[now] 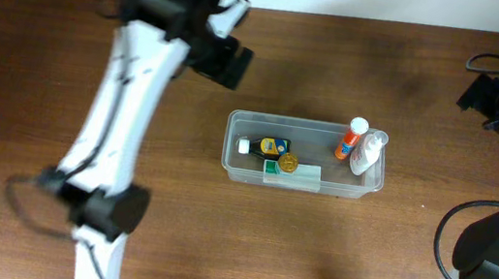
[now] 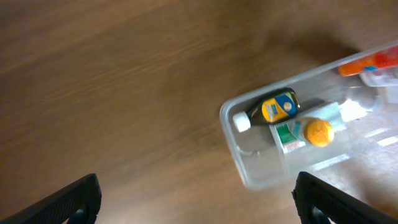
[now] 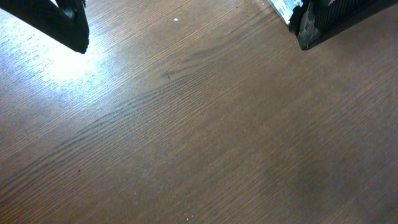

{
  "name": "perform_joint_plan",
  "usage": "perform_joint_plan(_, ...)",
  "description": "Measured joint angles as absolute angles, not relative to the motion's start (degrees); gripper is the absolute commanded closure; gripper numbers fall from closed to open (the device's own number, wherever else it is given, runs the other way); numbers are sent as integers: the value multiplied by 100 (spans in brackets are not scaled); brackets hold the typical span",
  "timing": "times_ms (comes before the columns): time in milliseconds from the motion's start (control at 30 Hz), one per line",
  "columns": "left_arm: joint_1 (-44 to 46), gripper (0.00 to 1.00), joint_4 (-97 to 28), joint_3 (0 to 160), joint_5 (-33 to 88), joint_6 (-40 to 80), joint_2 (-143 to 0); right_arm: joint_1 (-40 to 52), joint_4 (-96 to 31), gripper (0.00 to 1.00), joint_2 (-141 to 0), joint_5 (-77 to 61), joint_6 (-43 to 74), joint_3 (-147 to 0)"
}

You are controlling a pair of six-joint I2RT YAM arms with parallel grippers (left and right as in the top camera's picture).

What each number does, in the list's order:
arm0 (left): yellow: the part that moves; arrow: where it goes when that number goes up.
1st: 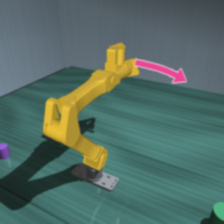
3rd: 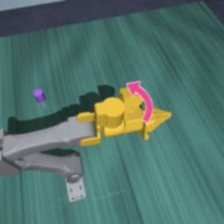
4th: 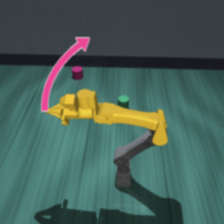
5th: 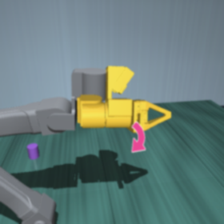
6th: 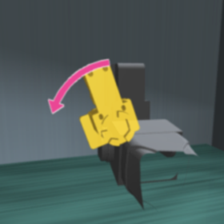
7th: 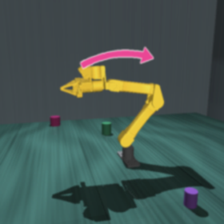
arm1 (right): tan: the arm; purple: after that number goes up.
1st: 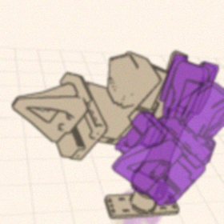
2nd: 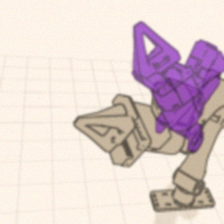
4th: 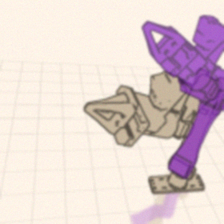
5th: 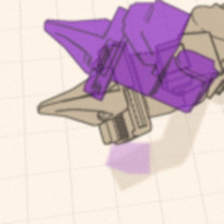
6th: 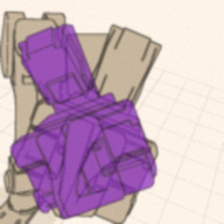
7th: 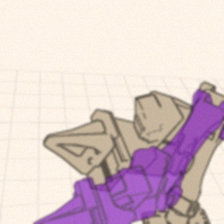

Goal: Pack container

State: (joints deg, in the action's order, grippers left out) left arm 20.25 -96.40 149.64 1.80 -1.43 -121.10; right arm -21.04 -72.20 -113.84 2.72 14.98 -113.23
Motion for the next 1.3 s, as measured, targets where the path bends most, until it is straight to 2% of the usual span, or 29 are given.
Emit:
perform_joint_plan(167,1911,1,-9642,13736,167,-16,-10471,-2104,-7220,2,-11384,276,1505,-11323)
perform_joint_plan(333,1914,1,-9686,12442,143,102,-9548,-2104,-7218,2,-11384,274,1500,-11323)
perform_joint_plan(567,1916,1,-9664,11076,154,246,-9299,-2104,-7220,2,-11384,272,1498,-11323)
perform_joint_plan(833,1916,1,-9612,10923,169,268,-9297,-2104,-7220,2,-11384,272,1496,-11323)
perform_joint_plan(1067,1916,1,-8523,10678,167,-71,-9264,-2104,-7220,2,-11384,274,1498,-11323)
perform_joint_plan(1300,1916,1,-6386,9000,167,-838,-9076,-2104,-7220,2,-11384,272,1498,-11323)
